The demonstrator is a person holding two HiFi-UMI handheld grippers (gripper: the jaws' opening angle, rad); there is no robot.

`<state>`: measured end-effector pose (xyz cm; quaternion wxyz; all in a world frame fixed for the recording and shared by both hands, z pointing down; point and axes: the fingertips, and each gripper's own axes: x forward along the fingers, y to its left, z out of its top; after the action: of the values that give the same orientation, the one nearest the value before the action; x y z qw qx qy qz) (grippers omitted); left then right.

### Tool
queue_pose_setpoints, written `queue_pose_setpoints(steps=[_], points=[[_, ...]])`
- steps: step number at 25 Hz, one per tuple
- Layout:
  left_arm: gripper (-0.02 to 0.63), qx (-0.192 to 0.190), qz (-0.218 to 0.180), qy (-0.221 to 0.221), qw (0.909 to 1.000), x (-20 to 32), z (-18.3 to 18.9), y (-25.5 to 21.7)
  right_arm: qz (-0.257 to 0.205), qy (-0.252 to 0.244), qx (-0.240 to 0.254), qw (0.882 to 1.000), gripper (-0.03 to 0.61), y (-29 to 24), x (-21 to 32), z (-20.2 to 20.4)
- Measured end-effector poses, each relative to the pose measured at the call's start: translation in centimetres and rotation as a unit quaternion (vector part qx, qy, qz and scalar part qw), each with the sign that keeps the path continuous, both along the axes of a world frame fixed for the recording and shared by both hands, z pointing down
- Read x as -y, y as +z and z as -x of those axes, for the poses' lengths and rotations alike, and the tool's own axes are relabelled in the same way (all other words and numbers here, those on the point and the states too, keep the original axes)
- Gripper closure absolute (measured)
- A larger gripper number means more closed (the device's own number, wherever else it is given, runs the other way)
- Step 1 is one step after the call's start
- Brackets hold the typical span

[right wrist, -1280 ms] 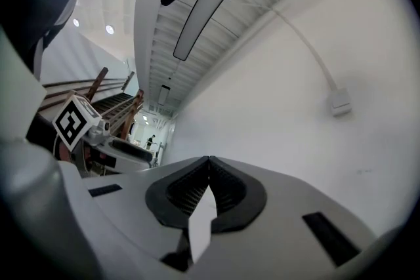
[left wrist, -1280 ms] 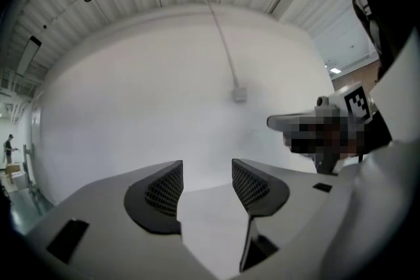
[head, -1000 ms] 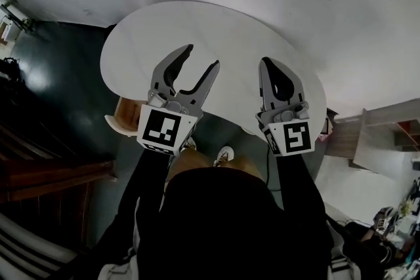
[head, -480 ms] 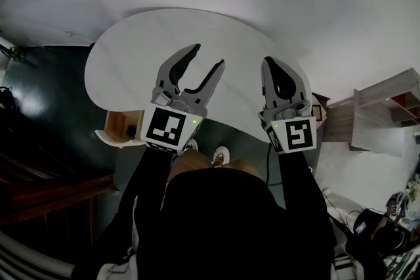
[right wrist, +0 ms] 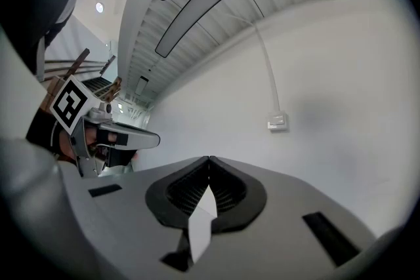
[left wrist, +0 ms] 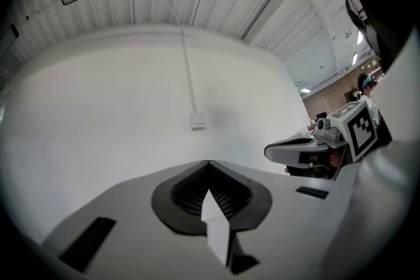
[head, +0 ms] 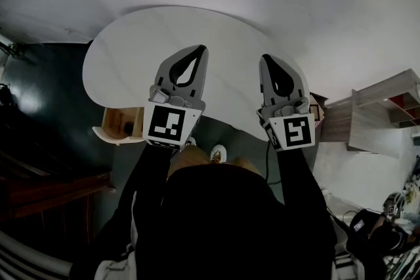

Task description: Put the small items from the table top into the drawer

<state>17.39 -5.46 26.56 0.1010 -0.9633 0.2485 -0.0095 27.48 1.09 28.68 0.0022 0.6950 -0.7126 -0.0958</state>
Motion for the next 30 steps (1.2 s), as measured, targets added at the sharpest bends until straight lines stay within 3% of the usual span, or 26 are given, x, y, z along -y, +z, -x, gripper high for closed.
queue_pose_setpoints(steps=[9, 16, 22, 30], points=[[0.6, -0.001, -0.003, -0.009, 1.0, 0.5, 0.0, 0.2, -0.002, -0.006, -0.004, 1.0, 0.552, -0.1, 0.4, -0.1], [0.599, -0.005, -0.007, -0.007, 0.9999, 0.6, 0.0, 0.1, 0.025, 0.008, -0.022, 0.999, 0.552, 0.4, 1.0, -0.3], [0.598, -0.003, -0.008, -0.008, 0.9999, 1.0, 0.0, -0.1, -0.007, -0.001, -0.003, 1.0, 0.552, -0.7, 1.5, 0.1], [0.598, 0.0, -0.013, -0.004, 0.9999, 1.5, 0.1, 0.0, 0.023, 0.009, -0.017, 1.0, 0.552, 0.5, 1.7, -0.4]])
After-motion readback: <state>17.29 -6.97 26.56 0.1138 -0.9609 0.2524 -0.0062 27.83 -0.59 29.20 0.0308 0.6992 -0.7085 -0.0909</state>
